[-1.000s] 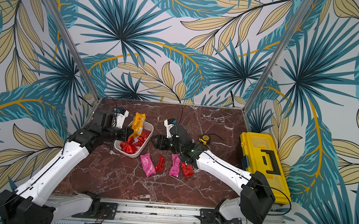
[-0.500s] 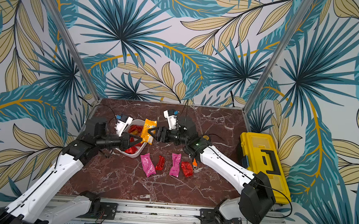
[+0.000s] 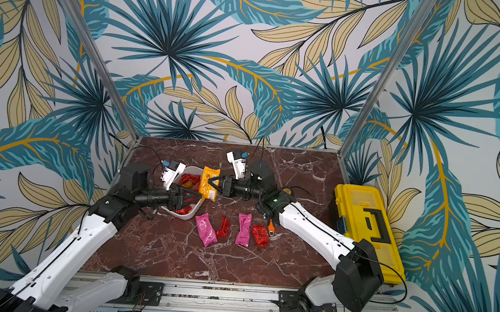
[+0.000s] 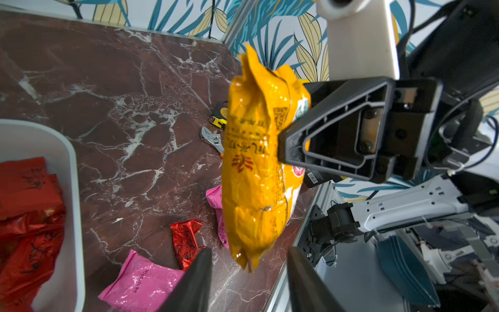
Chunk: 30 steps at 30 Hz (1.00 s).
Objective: Take the tea bags out of the storage box
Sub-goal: Pick up the tea bag from the storage box, then place the tea bag at the center of the board.
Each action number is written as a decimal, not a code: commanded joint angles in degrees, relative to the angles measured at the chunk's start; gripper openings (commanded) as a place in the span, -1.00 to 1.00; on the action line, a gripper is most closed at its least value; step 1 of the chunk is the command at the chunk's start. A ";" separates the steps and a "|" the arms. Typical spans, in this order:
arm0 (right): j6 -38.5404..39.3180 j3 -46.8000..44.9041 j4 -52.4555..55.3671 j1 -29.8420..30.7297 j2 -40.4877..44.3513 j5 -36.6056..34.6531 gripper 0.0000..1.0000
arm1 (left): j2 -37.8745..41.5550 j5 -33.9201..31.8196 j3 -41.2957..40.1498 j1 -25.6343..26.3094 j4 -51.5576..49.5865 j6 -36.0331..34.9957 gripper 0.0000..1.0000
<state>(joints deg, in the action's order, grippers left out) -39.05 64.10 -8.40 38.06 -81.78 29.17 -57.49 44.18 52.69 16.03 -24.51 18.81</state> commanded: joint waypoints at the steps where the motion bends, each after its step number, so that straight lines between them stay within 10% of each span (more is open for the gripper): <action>1: -0.47 -1.89 4.51 -1.19 0.82 -4.37 -0.59 | 0.80 -6.93 -2.34 -0.59 2.80 3.44 0.48; 10: 0.60 -0.12 17.81 -2.03 -5.21 -18.94 -0.60 | 3.24 -32.51 -9.39 -2.92 3.30 21.14 0.33; 30: -2.82 12.23 15.24 -1.94 -34.13 -12.68 -0.59 | -5.91 -34.06 -9.64 -5.06 2.03 25.22 0.14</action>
<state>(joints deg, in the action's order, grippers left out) -41.43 75.77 7.16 35.99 -114.69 15.94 -62.65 10.28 42.02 11.42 -23.38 43.33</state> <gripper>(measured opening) 0.204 0.571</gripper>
